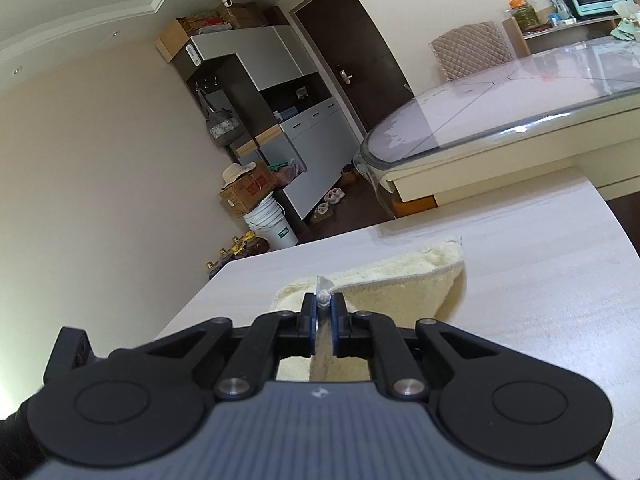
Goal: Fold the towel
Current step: 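Grasp a towel corner with the right gripper and fold it diagonally onto the opposite corner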
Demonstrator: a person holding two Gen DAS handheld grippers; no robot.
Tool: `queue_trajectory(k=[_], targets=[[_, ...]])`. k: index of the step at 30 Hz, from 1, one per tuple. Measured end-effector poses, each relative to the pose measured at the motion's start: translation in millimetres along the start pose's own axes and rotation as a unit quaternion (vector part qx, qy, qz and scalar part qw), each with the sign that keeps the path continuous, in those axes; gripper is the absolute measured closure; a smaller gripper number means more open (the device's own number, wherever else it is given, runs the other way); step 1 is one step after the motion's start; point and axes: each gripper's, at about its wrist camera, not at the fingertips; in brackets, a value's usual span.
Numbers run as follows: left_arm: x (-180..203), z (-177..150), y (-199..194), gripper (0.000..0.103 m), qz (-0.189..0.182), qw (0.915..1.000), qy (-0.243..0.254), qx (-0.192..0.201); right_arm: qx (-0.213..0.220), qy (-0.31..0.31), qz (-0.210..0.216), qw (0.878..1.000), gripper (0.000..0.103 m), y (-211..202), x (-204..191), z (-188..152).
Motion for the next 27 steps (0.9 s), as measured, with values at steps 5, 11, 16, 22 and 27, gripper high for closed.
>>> queue_trajectory(k=[5,11,16,22,27], targets=[[-2.1,-3.8,-2.1,0.067,-0.004,1.0000,-0.004,0.005,-0.005,-0.035,0.013,0.999,0.095,29.9,-20.2,24.1],[-5.0,-9.2,-6.9,0.058,0.006,0.9999,-0.014,0.007,-0.034,-0.055,0.035,0.997,0.095,99.4,-43.1,46.3],[-10.2,-15.6,-12.3,0.057,0.014,0.9993,-0.033,0.011,-0.082,-0.083,0.051,0.992,0.095,167.1,-63.4,47.6],[-7.6,-17.7,-15.2,0.057,0.022,0.9989,-0.038,0.018,-0.155,-0.116,0.051,0.980,0.095,230.9,-78.8,23.0],[-7.1,-18.6,-17.1,0.057,0.020,0.9985,-0.047,0.022,-0.188,-0.116,0.046,0.974,0.095,263.6,-77.5,3.1]])
Point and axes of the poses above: each gripper's, at about its wrist camera, not at the fingertips, and y roughly the way its jaws point, x to its right, z to its top, and after that the axes turned 7 degrees about x, right-handed
